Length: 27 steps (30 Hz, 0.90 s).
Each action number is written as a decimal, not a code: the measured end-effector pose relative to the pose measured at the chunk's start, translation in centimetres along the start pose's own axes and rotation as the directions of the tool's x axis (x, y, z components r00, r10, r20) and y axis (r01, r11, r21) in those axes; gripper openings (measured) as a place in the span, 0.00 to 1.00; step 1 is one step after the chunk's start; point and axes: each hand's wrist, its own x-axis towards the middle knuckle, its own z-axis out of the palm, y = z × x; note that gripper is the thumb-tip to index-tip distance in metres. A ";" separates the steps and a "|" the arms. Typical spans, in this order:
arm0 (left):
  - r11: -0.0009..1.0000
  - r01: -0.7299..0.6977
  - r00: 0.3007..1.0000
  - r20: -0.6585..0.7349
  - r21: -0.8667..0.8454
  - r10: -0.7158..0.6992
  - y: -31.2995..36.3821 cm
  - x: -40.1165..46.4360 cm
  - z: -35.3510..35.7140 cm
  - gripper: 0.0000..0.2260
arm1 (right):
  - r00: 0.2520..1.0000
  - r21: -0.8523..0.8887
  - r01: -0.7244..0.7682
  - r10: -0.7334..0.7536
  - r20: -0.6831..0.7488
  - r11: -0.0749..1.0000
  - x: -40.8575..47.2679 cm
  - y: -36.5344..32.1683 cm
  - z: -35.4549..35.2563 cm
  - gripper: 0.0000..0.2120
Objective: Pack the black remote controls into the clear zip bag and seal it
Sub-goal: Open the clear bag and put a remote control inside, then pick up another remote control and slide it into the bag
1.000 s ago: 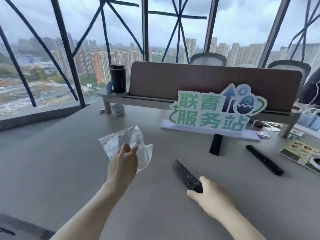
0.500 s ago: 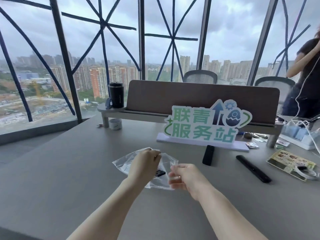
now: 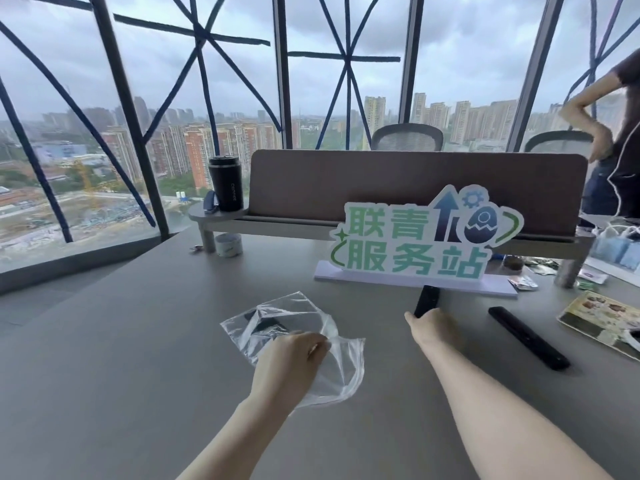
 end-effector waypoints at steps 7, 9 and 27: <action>0.987 0.150 0.988 0.035 -0.048 -0.149 0.4 1.3 0.3 0.12 | 0.959 0.263 -0.007 -0.068 0.276 0.965 -1.8 2.7 -2.5 0.12; 0.974 0.194 0.981 0.033 -0.115 -0.191 1.0 1.8 0.3 0.13 | 0.906 0.559 -0.128 -0.133 0.402 0.819 -5.0 4.4 -5.3 0.12; 0.949 0.227 0.974 0.040 -0.221 -0.223 4.4 2.3 1.0 0.13 | 0.792 0.564 -0.100 -0.278 0.544 0.820 -13.1 4.5 -5.5 0.15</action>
